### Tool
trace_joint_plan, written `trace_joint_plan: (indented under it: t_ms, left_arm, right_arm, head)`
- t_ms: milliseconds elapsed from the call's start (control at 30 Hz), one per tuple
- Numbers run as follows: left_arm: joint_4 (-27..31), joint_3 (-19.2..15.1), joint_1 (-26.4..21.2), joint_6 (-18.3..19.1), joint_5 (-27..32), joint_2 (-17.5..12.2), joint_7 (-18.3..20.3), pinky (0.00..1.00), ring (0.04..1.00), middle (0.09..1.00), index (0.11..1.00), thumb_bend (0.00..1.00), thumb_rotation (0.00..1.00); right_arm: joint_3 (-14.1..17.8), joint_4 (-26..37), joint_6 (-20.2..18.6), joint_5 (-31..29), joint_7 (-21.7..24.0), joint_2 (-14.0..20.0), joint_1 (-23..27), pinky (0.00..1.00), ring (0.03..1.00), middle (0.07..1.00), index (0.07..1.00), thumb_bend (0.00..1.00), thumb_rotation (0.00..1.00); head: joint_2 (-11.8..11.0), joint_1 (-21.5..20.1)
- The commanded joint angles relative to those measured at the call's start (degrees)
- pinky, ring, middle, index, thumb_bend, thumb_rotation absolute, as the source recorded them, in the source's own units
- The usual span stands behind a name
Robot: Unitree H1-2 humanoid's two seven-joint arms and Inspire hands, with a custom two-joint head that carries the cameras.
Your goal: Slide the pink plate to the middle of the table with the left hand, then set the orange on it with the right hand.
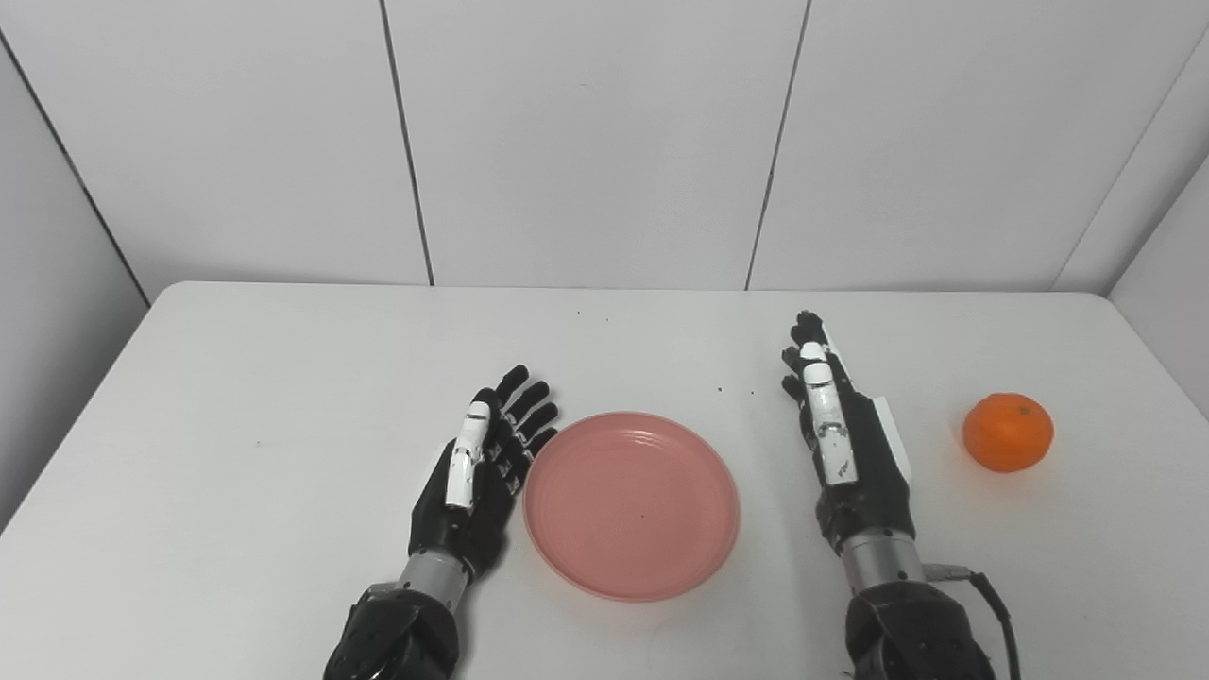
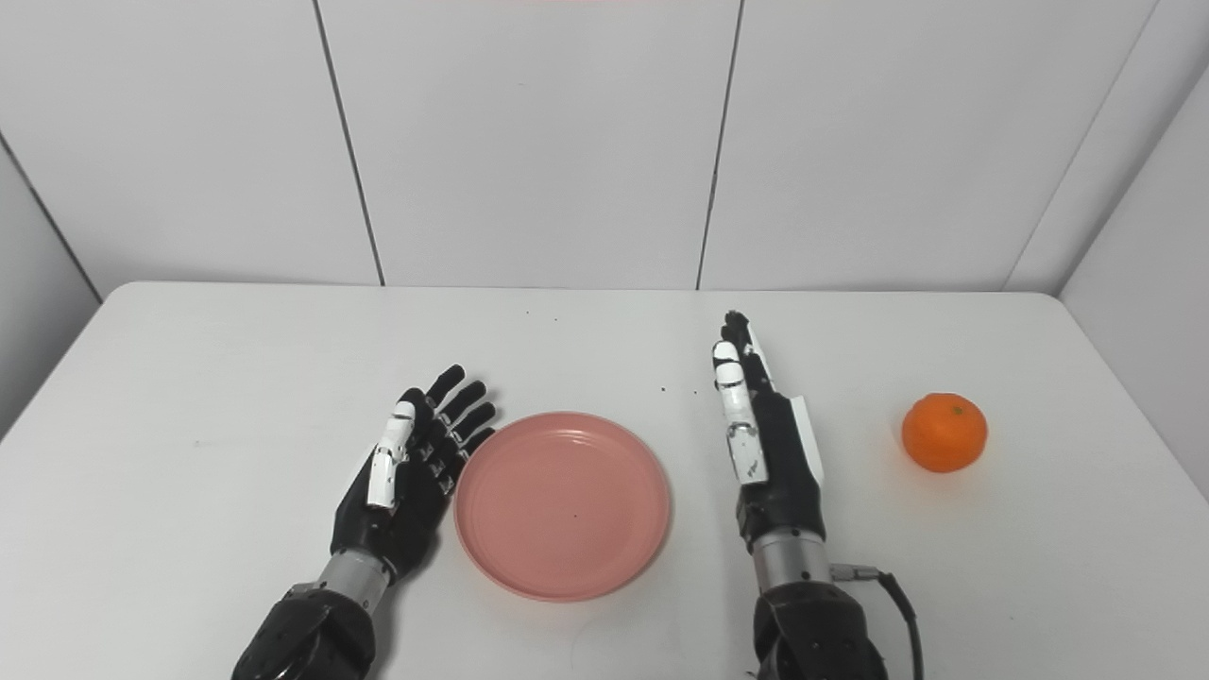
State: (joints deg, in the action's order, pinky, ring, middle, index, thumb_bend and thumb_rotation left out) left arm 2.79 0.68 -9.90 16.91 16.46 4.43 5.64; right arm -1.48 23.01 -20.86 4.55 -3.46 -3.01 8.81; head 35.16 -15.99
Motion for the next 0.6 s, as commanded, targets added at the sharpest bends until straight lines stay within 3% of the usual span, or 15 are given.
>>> trace_joint_plan:
  t_ms: [0, 300, 567]
  left_arm:
    - [-1.1, -0.4, 0.1, -1.6, -0.1, -0.1, 0.4, 0.91, 0.905, 0.910, 0.905, 0.36, 1.00]
    - [-5.1, -1.8, 1.2, -4.6, 1.5, -0.8, 2.9, 0.93, 0.923, 0.929, 0.920, 0.36, 1.00]
    - [-7.3, -2.9, 1.4, -6.3, 3.2, -1.5, 4.7, 0.94, 0.928, 0.934, 0.926, 0.35, 1.00]
  right_arm:
    - [0.6, 2.5, 1.1, 1.4, 0.1, 1.6, 2.2, 0.94, 0.931, 0.948, 0.941, 0.42, 1.00]
    - [-0.1, 4.3, -2.6, 13.2, 0.6, 9.7, 5.5, 0.84, 0.884, 0.901, 0.896, 0.50, 1.00]
    - [0.9, 5.0, -4.5, 25.4, 1.6, 16.2, 7.3, 0.83, 0.887, 0.899, 0.891, 0.65, 0.90]
  head:
    - [0.0, 0.1]
    - [-3.3, -4.5]
    - [-6.0, -9.1]
